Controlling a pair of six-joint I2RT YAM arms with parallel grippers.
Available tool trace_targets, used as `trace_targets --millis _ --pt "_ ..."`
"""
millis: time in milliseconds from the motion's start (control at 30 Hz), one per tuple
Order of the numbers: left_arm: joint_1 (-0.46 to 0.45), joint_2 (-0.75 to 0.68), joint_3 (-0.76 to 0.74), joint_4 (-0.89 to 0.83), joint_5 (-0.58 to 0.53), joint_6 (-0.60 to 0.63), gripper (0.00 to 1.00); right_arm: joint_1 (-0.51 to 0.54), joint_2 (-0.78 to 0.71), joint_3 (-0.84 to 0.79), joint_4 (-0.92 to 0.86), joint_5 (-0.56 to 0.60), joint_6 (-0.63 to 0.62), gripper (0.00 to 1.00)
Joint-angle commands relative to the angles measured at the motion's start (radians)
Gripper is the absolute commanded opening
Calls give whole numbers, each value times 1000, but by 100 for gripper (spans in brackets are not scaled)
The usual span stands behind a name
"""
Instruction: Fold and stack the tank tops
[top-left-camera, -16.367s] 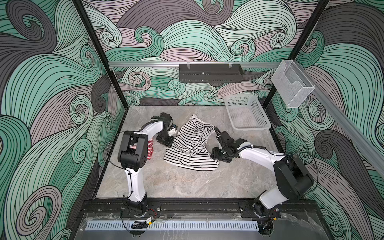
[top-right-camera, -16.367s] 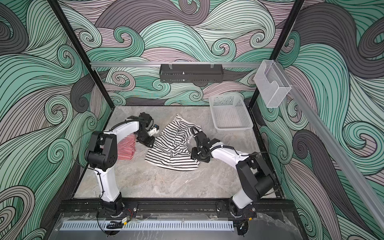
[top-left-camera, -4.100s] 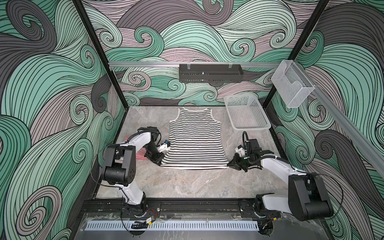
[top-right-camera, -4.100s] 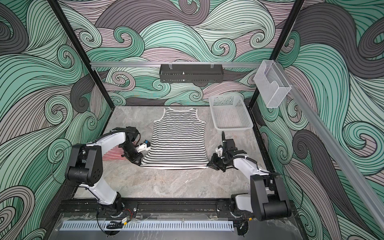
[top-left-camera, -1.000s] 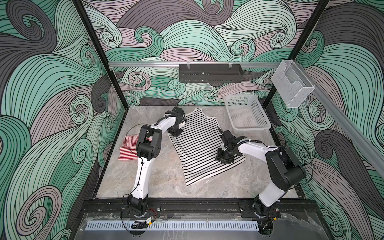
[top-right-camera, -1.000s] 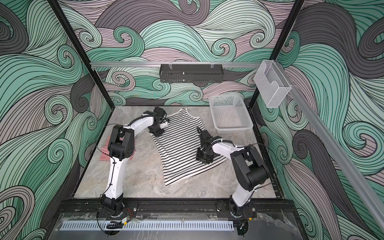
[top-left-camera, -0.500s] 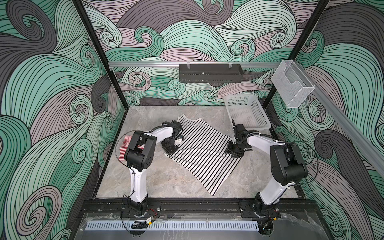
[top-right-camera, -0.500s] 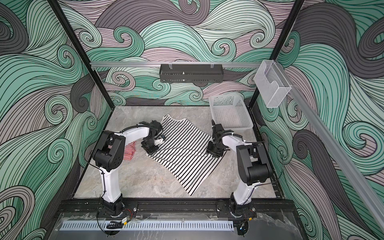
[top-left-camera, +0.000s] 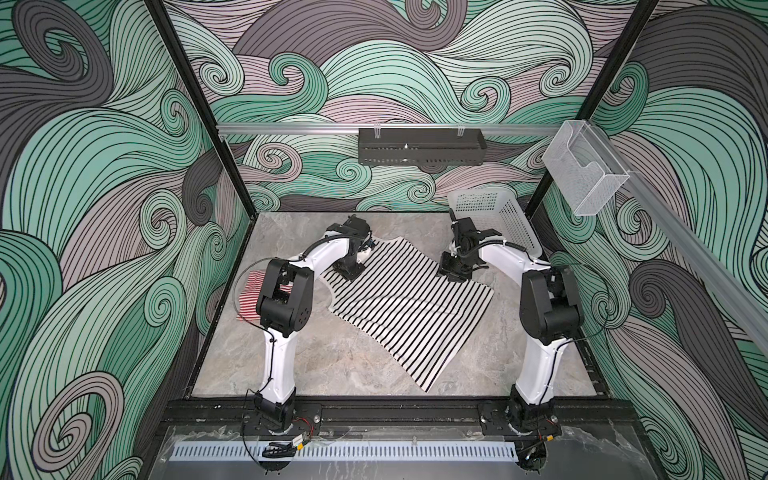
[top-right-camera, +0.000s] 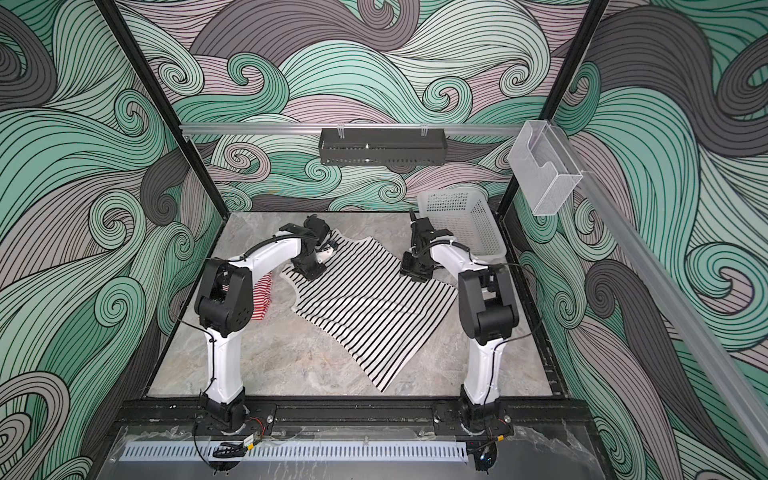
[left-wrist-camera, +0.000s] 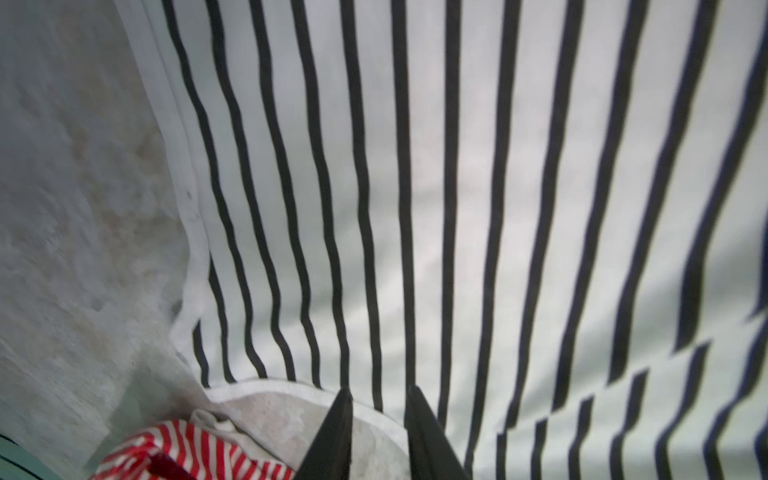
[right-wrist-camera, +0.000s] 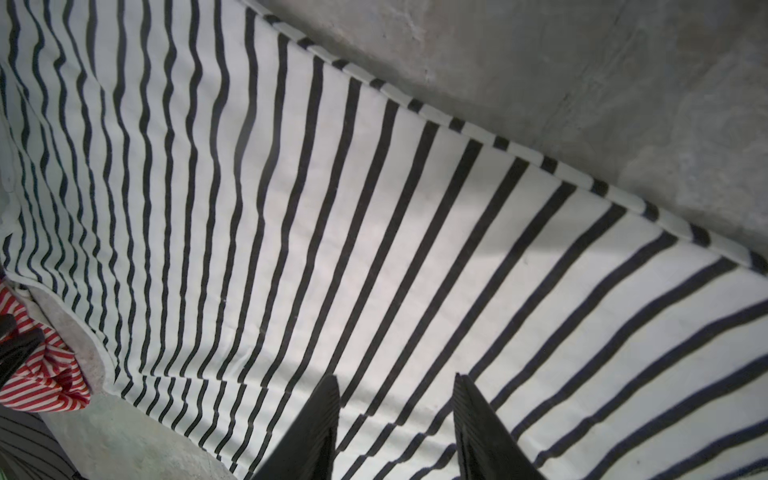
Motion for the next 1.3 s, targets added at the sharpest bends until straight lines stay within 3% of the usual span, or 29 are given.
trace_targets --millis 0,267,533,700,833,1000,1267 --pt "2 110 64 -12 -29 12 27 -12 43 101 -78 71 -14 47" --pt "7 125 -3 24 -23 0 27 -63 133 233 -150 141 -34 47" --pt "11 59 -129 51 -15 -13 27 -172 123 205 -160 201 -33 47" --pt "12 8 -193 42 -6 -35 27 -187 96 203 -175 243 -45 46" --pt "12 -38 -240 32 0 -53 27 -116 9 126 -157 241 -57 47" --pt "11 -77 -227 55 -17 -44 27 22 -146 -103 -76 210 1 47" --pt "21 58 46 43 -42 -19 28 196 -331 -460 75 127 144 47"
